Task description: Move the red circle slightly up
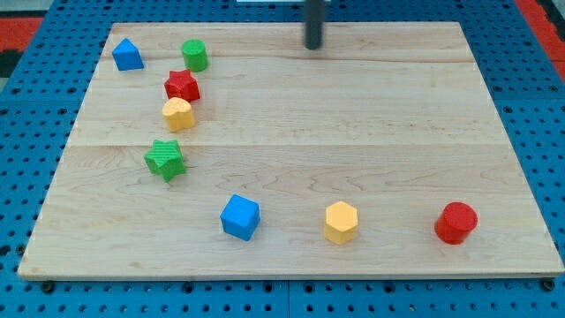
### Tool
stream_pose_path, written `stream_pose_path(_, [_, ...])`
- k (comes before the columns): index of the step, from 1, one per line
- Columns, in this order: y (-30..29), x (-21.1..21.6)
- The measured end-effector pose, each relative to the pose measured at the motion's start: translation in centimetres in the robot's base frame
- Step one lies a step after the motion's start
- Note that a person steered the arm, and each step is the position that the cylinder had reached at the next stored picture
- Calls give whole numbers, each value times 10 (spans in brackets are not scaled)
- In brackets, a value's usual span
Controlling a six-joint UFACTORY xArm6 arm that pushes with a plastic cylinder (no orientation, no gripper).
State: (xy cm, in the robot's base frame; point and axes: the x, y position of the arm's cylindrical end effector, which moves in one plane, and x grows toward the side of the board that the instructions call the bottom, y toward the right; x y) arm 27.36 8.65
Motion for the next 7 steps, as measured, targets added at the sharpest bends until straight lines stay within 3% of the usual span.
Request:
stream_pose_path(1, [89,94])
stream_pose_path(2, [147,141])
stream_pose_path(3, [218,229])
stream_pose_path(4, [217,314])
stream_pose_path(6, [130,309])
stream_pose_path(7, [79,279])
